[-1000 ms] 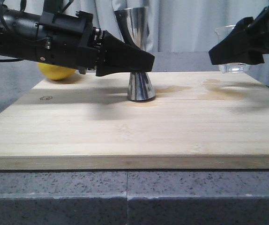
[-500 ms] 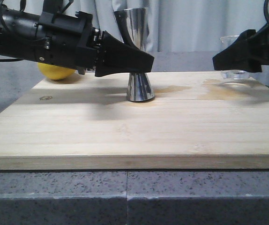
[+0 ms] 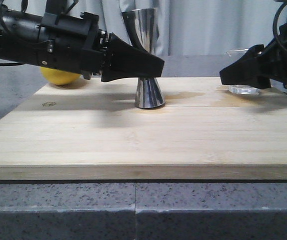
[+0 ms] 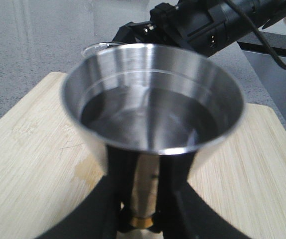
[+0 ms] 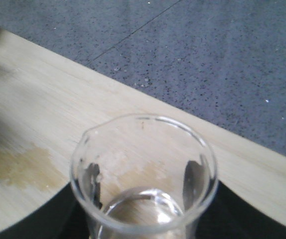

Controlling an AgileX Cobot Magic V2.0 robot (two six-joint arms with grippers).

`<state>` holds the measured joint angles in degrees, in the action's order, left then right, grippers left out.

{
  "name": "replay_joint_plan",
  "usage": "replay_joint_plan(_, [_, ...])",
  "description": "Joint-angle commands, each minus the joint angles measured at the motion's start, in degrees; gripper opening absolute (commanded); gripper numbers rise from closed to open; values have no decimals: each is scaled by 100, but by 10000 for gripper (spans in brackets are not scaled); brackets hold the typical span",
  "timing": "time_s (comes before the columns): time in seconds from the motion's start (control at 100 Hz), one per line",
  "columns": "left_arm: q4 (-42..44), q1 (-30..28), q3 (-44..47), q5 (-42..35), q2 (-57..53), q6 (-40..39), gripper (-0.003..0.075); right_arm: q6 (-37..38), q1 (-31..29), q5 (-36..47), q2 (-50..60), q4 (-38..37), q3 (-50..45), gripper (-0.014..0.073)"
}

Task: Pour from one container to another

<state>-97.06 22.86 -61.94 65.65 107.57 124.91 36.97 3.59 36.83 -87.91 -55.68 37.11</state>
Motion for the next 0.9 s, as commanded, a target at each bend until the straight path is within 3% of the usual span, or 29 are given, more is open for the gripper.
replay_joint_plan(0.0, [-308, 51, -155, 340, -250, -55, -19, -56, -28, 113, 105, 61, 120, 407])
replay_joint_plan(0.16, [-308, 51, -155, 291, -250, -151, -19, -56, -28, 42, 140, 86, 120, 543])
replay_joint_plan(0.89, [-91, 51, -236, 36, -301, -435, -19, -56, -28, -144, 1307, 86, 131, 545])
